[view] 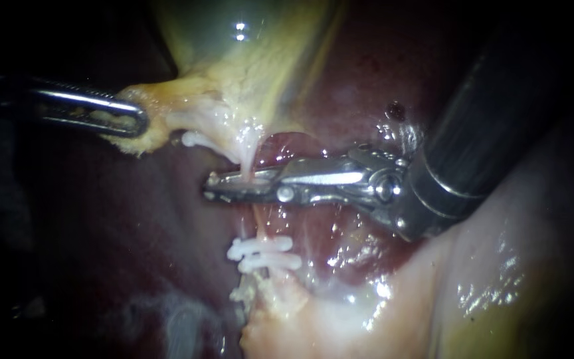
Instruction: Going back third clip right tube
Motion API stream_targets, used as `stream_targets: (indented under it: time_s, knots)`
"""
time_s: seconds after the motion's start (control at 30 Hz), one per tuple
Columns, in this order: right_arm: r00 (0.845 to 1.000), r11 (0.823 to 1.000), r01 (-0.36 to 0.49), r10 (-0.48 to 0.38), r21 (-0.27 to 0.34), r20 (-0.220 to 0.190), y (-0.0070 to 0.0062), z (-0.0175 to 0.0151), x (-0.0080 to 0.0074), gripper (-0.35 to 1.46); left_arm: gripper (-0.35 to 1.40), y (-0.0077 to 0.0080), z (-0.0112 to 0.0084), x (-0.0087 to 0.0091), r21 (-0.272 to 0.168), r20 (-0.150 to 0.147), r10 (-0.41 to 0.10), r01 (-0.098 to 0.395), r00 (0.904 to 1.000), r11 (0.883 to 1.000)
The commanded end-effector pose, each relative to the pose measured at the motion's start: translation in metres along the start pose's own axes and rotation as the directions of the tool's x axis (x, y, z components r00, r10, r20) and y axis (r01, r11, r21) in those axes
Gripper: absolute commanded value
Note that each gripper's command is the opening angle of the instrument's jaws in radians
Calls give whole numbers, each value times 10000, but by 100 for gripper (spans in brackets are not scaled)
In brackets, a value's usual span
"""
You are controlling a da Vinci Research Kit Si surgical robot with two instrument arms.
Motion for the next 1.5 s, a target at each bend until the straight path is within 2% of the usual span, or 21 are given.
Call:
stream_targets:
  time_s: [0.03, 0.23, 0.27, 0.33, 0.37, 0.47, 0.6, 0.67, 0.83, 0.97, 1.23, 1.33, 1.5]
  knots:
    - [10000, 10000, 1, -1, 9, 6, 0, 0, 0, -35, -35, 0, 0, 0, -2, 0, 0, 0, 10000, 10000]
    - [9999, 9999, 12, -14, 160, 119, 0, 1, -3, -31, -35, 0, 0, 0, -3, 0, 0, 0, 10000, 10000]
    - [10000, 9998, 24, -26, 180, 96, 0, 2, -4, -8, -35, 0, 0, 0, -3, 0, 0, 0, 10000, 10000]
    - [10000, 9998, 28, -29, 192, 36, 1, 5, -4, 27, -35, 0, 0, 0, -3, 0, 0, 0, 10000, 10000]
    - [10000, 9998, 31, -30, 208, -23, 1, 7, -4, 37, -35, 0, 0, 0, -2, 0, 0, 0, 10000, 10000]
    - [9999, 9997, 36, -33, 251, -104, 3, 14, -4, 48, -35, 0, 0, 0, -2, 0, 0, 0, 10000, 10000]
    - [9962, 9959, 873, -871, 224, -89, 8, 18, -13, 49, -35, 0, 0, 0, -1, 0, 1, -1, 10000, 10000]
    - [9875, 9876, 1570, -1569, 57, -154, 15, 19, -19, 49, -35, 0, 0, 0, 0, -1, 1, -1, 10000, 10000]
    - [9545, 9544, 2974, -2978, -251, -137, 37, 18, -30, 50, -35, 0, 0, -1, 0, 0, 2, -2, 10000, 10000]
    - [9370, 9364, 3485, -3492, -414, -113, 47, 11, -32, 50, -35, 1, 0, -1, 1, -1, 1, -1, 10000, 10000]
    - [9133, 9127, 4067, -4072, -406, -53, 45, -2, -31, 50, -35, 1, 0, -1, 3, -2, 2, -2, 10000, 10000]
    - [8978, 8973, 4402, -4405, -340, -14, 42, -10, -34, 50, -35, 1, 0, -1, 2, -1, 2, -2, 10000, 10000]
    - [8586, 8585, 5126, -5126, -149, 57, 31, -41, -37, 50, -35, 1, -1, -1, -3, 1, 4, -4, 10000, 10000]
